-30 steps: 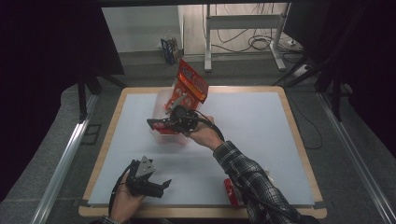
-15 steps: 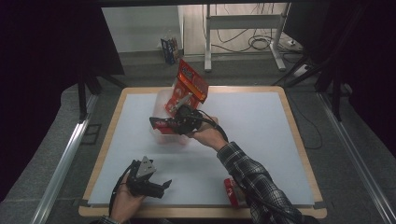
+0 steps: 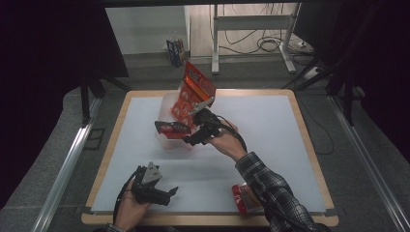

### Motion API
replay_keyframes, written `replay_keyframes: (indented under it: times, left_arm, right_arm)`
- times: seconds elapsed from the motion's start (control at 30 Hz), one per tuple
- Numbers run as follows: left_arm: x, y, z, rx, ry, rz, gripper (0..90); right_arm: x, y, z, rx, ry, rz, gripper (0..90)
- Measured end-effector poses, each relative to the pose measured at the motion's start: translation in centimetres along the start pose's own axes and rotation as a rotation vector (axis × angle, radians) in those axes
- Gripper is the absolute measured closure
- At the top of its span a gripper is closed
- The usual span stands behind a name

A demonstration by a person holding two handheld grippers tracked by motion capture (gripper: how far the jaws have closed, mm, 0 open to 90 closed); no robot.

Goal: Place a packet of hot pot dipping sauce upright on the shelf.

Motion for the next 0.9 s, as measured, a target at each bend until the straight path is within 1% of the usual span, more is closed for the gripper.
replay_keyframes:
  times: [0.07,0.13,0.17,0.3,0.47,0.5,0.53,0.6,0.7,0.9]
  left_arm:
    - [0.0,0.0,0.0,0.002,0.0,0.0,0.4]
    - [0.1,0.0,0.0,0.006,0.0,0.0,0.4]
    - [0.1,0.0,0.0,0.008,-0.001,0.0,0.4]
    - [0.1,-0.1,0.0,0.015,-0.002,0.0,0.3]
    - [0.2,-0.2,0.0,0.021,-0.001,0.0,0.3]
    - [0.2,-0.2,0.0,0.02,-0.003,-0.001,0.3]
    - [0.2,-0.2,0.0,0.023,-0.002,0.0,0.3]
    - [0.2,-0.2,0.0,0.023,-0.005,-0.001,0.3]
    - [0.2,-0.3,0.0,0.027,-0.005,-0.003,0.2]
    - [0.3,-0.3,0.0,0.031,-0.009,0.001,0.0]
  right_arm:
    - [-0.3,0.1,-0.2,0.009,-0.014,0.008,7.9]
    - [-0.7,0.1,-0.5,0.01,-0.027,-0.001,5.6]
    - [-0.9,0.2,-0.6,0.014,-0.035,0.003,4.7]
    - [-1.6,0.5,-1.2,0.028,-0.051,0.017,3.2]
    - [-2.3,1.1,-2.3,0.019,-0.054,0.013,1.9]
    - [-2.4,1.2,-2.5,0.013,-0.062,0.016,1.1]
    - [-2.5,1.3,-2.8,0.001,-0.062,0.01,0.9]
    - [-2.6,1.4,-3.2,0.0,-0.068,0.001,0.4]
    - [-2.9,2.1,-4.0,0.008,-0.083,0.02,0.0]
    - [-3.2,2.9,-5.6,0.036,-0.129,0.038,0.0]
Point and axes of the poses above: each handheld gripper's, and its own axes: x roughly forward along the jaws, z roughly out of its top, y roughly to its left, the point moved 9 cm from there along x, roughly forward along the jaws, and after that the axes turned 3 degrees about -x, right-handed, at the moved point
